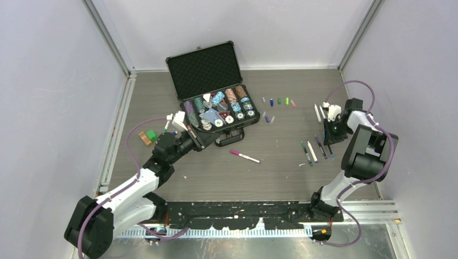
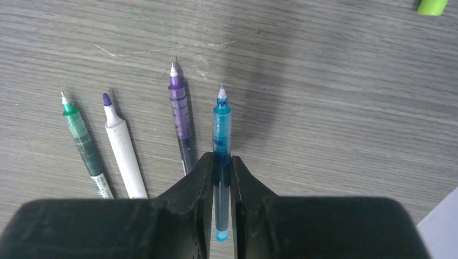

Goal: Open the pen caps
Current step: Place the pen at the center of the board.

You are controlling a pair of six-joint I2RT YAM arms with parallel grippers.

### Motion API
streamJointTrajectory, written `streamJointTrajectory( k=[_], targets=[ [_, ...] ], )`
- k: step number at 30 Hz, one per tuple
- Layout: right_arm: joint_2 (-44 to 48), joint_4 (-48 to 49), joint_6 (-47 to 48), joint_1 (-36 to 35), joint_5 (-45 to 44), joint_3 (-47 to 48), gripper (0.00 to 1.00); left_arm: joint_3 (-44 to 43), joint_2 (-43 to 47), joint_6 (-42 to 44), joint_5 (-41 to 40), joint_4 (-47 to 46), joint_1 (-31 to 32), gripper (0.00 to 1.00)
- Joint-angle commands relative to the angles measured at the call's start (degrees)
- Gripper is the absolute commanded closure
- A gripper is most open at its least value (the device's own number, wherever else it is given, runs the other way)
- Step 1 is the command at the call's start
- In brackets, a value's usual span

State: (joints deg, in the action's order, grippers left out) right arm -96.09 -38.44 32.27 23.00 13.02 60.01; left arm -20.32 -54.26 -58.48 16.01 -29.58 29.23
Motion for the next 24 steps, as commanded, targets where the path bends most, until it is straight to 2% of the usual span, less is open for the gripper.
streamJointTrajectory(
  k=[1, 12, 24],
  targets=[
    [-1.6, 1.7, 0.6, 0.2, -0.4, 2.9, 0.8, 0.1, 0.0, 1.1, 1.0, -0.6, -0.1, 1.0],
    [-3.9, 0.8, 0.8, 0.2, 0.6, 3.4, 0.7, -0.7, -1.6, 0.7, 1.7, -0.4, -0.1, 1.0],
    [2.2, -0.5, -0.4, 0.2, 1.5, 4.0, 0.69, -5.3, -8.9, -0.8, 8.8, -2.0, 0.0, 1.0]
  ],
)
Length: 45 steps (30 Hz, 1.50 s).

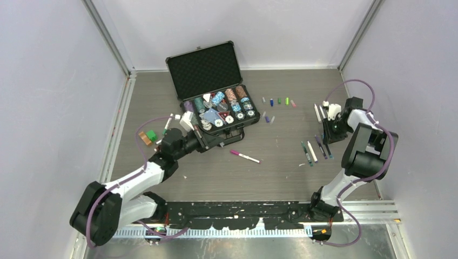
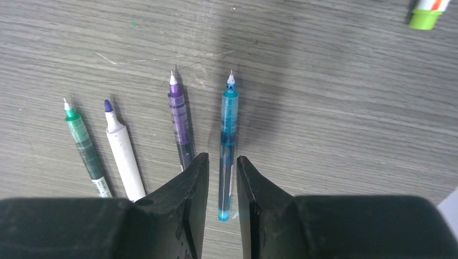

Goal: Open the pen caps
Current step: Place the pen at the center of the board, then place the pen cap at the center of the board.

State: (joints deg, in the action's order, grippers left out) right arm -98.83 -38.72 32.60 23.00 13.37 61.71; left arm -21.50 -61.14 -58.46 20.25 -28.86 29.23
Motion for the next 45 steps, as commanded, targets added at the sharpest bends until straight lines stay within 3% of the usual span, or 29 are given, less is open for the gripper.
streamJointTrajectory(
  k=[1, 7, 13, 18, 25, 29, 37, 45],
  targets=[
    [5.6, -0.4, -0.7, 0.2, 1.2, 2.5, 0.69, -5.0, -3.3, -1.0, 5.0, -2.7, 0.1, 1.0],
    [10.3, -5.3, -1.5, 0.3, 6.3, 5.5, 0.69, -11.8, -11.6, -0.1, 4.8, -0.1, 4.3, 1.0],
    [18.1, -12.2, -6.6, 0.2, 18.5, 6.2, 0.69, -24.6, -22.4, 4.6, 0.1, 12.6, 10.7, 1.0],
    [22.4, -16.4, -10.5, 0.2, 26.6, 3.8, 0.69, -39.0, -32.8, 9.8, -5.7, 25.4, 14.6, 1.0],
    [27.9, -11.5, -13.6, 0.2, 22.3, -1.2, 0.69, -67.4, -52.7, 17.9, -15.1, 48.6, 18.5, 1.0],
    [29.9, -11.0, -14.0, 0.3, 23.0, -1.7, 0.69, -83.2, -63.0, 20.4, -17.6, 57.0, 19.7, 1.0],
    [32.1, -11.4, -13.5, 1.0, 23.7, -1.9, 0.68, -107.9, -80.1, 22.1, -18.0, 64.4, 20.1, 0.99],
    [32.1, -12.6, -12.9, 1.7, 25.2, -1.7, 0.68, -117.9, -87.9, 22.9, -19.1, 62.8, 20.3, 0.98]
  ],
)
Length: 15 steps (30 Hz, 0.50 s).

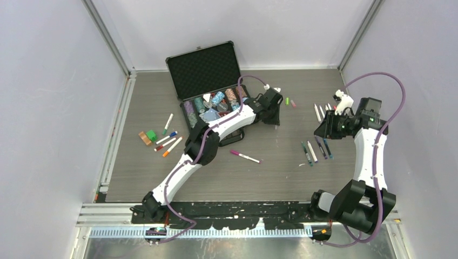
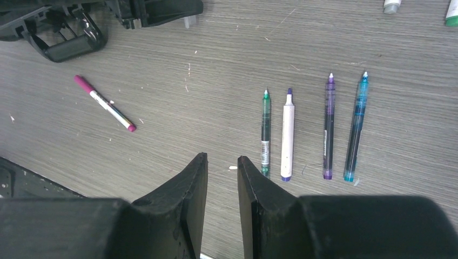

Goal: Open the pen caps
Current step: Place the pen cap at the center of the board.

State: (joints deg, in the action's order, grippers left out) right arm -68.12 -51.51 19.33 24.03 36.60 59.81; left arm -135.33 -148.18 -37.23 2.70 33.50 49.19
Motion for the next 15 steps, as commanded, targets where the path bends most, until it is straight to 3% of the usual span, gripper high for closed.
streamJointTrajectory(
  k=[1, 15],
  targets=[
    [1.4, 0.1, 0.4, 0.7, 2.1, 0.2, 0.68, -4.1, -1.0, 1.9, -1.8, -0.4, 0.3, 0.98],
    [0.2, -1.2, 2.5, 2.3, 3.5, -0.3, 0.68, -9.4, -2.6, 3.6, -2.3, -0.1, 0.3, 0.68]
  ],
)
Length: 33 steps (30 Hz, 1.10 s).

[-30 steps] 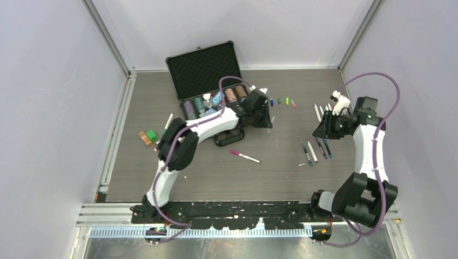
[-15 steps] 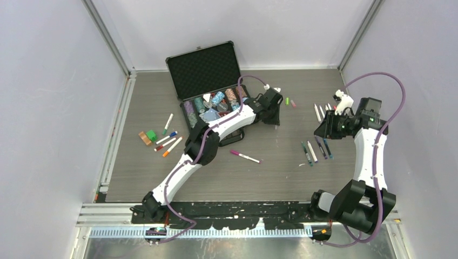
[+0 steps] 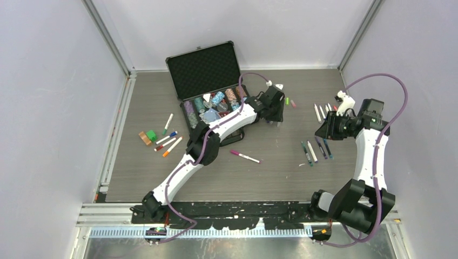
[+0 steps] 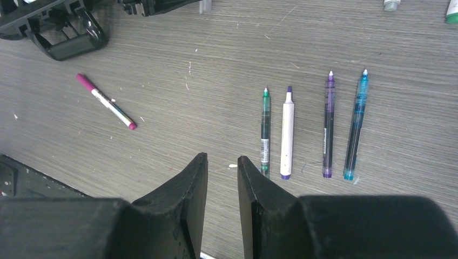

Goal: Open the pen caps
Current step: Place the pen cap at the center of the board.

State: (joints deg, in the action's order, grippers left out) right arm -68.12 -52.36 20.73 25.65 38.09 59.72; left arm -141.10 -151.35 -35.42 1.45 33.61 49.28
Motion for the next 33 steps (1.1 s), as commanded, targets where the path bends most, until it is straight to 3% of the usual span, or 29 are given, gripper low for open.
streamJointTrajectory(
  k=[1, 9, 11, 15, 19, 22, 25, 29, 33],
  targets=[
    [0.1, -0.5, 1.2, 0.6, 2.4, -0.2, 0.68, -3.7, 1.0, 2.1, -2.5, -0.3, 0.2, 0.65],
    [1.3, -0.6, 3.7, 0.7, 5.8, -1.3, 0.68, -0.3, 7.7, 5.1, -4.1, -0.9, 0.2, 0.61],
    [1.9, -0.8, 5.9, 0.7, 8.5, -1.9, 0.68, 6.7, 14.5, 5.8, -4.4, -4.1, 0.2, 0.61],
    [3.6, -1.2, 10.9, 0.6, 15.9, -4.0, 0.68, 29.5, 30.3, 7.3, -3.9, -17.5, 0.2, 0.6],
    [6.4, -0.4, 16.2, 0.0, 22.4, -7.3, 0.63, 48.2, 45.1, 8.1, -4.7, -26.4, 0.2, 0.54],
    [7.6, -0.6, 20.0, -1.4, 26.5, -8.7, 0.54, 60.5, 54.8, 7.8, -6.2, -31.1, 0.2, 0.44],
    [7.0, -2.5, 24.3, -5.5, 27.8, -8.9, 0.51, 70.8, 62.9, 8.7, -6.3, -35.4, 0.1, 0.32],
    [5.0, -3.2, 27.4, -16.5, 23.2, -8.7, 0.51, 81.8, 73.6, 7.4, -6.4, -36.6, -1.6, 0.11],
    [2.6, 1.4, 24.6, -26.7, 16.5, -8.7, 0.5, 91.1, 82.5, 2.0, -2.2, -37.5, -5.5, 0.01]
  ],
)
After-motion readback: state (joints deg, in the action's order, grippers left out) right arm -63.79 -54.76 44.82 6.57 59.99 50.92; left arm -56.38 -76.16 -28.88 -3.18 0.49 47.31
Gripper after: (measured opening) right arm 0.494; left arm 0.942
